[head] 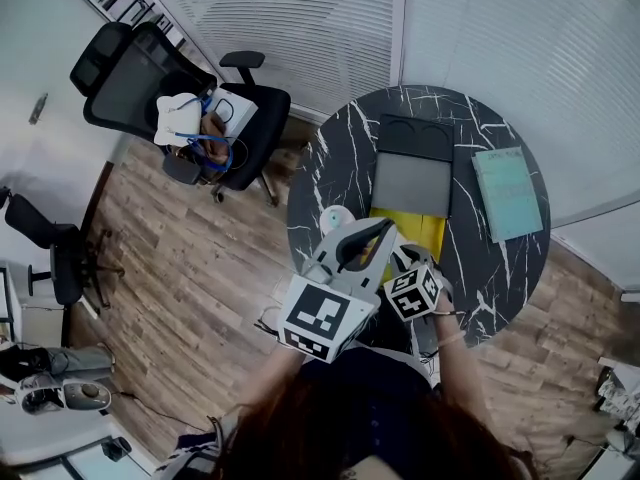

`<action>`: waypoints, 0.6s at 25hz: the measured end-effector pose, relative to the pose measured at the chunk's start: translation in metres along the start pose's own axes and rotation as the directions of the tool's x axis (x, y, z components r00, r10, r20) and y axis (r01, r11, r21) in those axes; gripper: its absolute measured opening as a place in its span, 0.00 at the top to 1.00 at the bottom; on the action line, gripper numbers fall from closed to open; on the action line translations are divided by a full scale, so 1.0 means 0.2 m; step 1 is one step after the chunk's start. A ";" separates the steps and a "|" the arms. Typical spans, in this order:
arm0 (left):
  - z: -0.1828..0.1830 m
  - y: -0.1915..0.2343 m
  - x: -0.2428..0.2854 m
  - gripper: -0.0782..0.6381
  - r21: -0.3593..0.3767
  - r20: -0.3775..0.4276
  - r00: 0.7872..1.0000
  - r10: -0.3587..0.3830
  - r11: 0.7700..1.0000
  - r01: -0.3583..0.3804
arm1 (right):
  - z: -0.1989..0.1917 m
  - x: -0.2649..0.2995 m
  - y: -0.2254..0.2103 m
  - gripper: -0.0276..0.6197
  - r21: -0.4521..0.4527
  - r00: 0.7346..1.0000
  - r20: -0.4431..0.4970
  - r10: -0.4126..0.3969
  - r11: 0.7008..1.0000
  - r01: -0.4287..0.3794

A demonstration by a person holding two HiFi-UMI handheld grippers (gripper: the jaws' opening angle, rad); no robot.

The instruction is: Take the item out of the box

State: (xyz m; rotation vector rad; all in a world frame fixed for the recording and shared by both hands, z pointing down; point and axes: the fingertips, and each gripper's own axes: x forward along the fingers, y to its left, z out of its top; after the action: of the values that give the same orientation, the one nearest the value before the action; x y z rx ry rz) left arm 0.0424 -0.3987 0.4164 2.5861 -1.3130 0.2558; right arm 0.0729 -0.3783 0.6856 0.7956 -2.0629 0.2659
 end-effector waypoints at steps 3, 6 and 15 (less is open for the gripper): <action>-0.01 0.00 0.02 0.85 -0.002 -0.008 1.000 -0.007 1.000 0.007 | -0.02 0.03 -0.01 0.84 0.009 1.000 -0.013 0.001 1.000 -0.001; -0.02 -0.01 0.05 0.85 -0.006 -0.015 1.000 -0.010 1.000 0.010 | -0.04 0.06 -0.01 0.84 0.015 1.000 -0.029 0.010 1.000 -0.009; -0.05 0.00 0.07 0.85 -0.012 -0.038 0.999 -0.014 1.000 0.014 | -0.09 0.11 0.00 0.84 0.041 0.997 -0.064 0.033 0.999 -0.031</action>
State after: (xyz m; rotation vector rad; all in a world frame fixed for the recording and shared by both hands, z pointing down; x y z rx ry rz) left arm 0.0500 -0.4078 0.4290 2.5670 -1.2793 0.2923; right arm 0.0758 -0.3808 0.7137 0.7685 -2.0161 0.3470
